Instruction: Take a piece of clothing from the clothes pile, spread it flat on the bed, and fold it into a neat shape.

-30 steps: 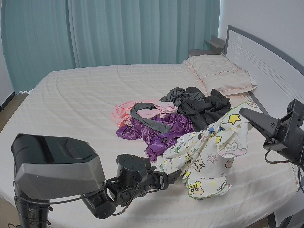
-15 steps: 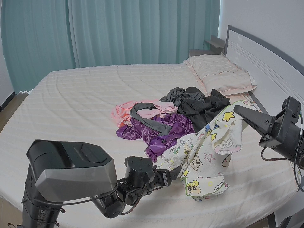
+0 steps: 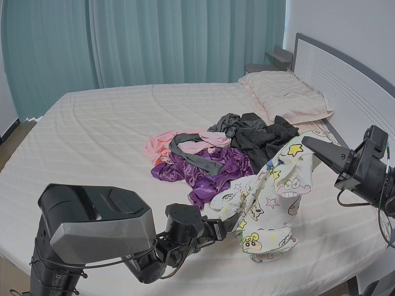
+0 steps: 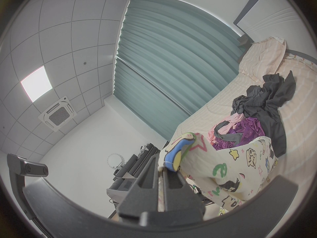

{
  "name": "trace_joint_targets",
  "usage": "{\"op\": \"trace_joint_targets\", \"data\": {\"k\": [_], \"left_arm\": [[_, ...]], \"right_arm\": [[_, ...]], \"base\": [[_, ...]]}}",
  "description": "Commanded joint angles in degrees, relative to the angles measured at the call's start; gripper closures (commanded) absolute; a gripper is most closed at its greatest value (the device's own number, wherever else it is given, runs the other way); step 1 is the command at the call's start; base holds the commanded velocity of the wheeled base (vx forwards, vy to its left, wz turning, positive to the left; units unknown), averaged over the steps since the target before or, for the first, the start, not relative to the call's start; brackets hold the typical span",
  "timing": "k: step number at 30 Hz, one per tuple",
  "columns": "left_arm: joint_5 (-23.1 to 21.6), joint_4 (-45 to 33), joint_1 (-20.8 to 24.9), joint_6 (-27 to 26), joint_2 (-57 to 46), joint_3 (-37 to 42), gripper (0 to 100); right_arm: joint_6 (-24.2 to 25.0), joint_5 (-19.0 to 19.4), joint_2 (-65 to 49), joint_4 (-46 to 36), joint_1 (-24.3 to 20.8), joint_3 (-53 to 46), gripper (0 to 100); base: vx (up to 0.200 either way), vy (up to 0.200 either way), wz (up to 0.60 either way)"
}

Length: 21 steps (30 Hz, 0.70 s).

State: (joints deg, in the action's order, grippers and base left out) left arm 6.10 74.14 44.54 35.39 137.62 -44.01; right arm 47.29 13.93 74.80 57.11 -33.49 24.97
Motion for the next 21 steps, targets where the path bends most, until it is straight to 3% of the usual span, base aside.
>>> {"op": "trace_joint_targets", "data": {"k": [1, 21], "left_arm": [[0.23, 0.04, -0.07, 1.09, 1.42, -1.52, 0], [0.76, 1.88, -2.44, 1.35, 7.66, -5.12, 0]], "right_arm": [[0.00, 0.04, 0.70, 0.10, 0.00, 0.35, 100], [0.09, -0.05, -0.09, 0.28, 0.44, 4.04, 100]], "base": [[0.000, 0.000, 0.00], [0.000, 0.000, 0.00]]}}
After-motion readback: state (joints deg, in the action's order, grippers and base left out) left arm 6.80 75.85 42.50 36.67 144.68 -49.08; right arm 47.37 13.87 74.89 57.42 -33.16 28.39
